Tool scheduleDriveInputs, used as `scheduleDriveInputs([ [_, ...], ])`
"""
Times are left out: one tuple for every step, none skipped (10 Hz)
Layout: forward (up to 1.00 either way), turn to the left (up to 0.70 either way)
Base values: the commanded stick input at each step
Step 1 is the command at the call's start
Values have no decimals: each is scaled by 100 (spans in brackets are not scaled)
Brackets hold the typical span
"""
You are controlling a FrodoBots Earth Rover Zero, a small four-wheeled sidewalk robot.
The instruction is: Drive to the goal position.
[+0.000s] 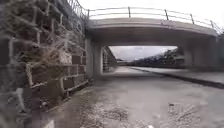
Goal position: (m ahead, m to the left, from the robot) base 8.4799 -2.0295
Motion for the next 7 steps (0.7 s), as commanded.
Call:
scheduleDriveInputs([
  [100,-27],
  [100,-27],
  [100,-27],
  [100,-23],
  [100,-13],
  [100,-3],
  [100,0],
])
